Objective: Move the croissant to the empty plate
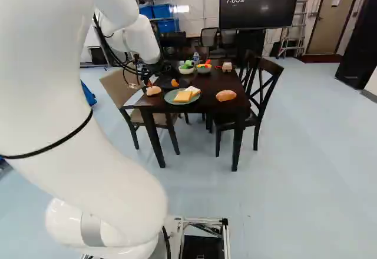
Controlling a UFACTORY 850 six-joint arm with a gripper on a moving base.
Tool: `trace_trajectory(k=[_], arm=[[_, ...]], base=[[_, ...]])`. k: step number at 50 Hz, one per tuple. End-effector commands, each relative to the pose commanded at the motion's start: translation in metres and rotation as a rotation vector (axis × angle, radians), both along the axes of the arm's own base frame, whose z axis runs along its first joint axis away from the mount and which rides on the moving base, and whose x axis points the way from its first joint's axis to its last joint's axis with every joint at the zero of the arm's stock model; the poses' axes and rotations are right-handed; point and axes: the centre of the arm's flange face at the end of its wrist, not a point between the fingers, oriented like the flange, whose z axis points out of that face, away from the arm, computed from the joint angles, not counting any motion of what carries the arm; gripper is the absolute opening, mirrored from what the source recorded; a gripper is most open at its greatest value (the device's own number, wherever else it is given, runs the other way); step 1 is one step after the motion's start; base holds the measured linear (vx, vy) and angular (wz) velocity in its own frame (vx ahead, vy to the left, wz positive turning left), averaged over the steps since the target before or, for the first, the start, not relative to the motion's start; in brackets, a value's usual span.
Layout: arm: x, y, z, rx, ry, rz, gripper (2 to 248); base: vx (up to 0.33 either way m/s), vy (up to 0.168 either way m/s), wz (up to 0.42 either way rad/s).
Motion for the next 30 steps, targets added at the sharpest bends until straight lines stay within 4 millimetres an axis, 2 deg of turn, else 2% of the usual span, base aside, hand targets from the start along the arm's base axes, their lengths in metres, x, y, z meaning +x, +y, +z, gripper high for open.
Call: trace_trajectory(k=[11, 30], arm=[[0.0, 0.0, 0.0, 0.0, 0.0, 0.0, 247], [0.0, 0.0, 0.0, 0.0, 0.0, 0.0, 247]], base=[[-0.143, 0.001, 0.017], [-0.004, 0.0, 0.0]])
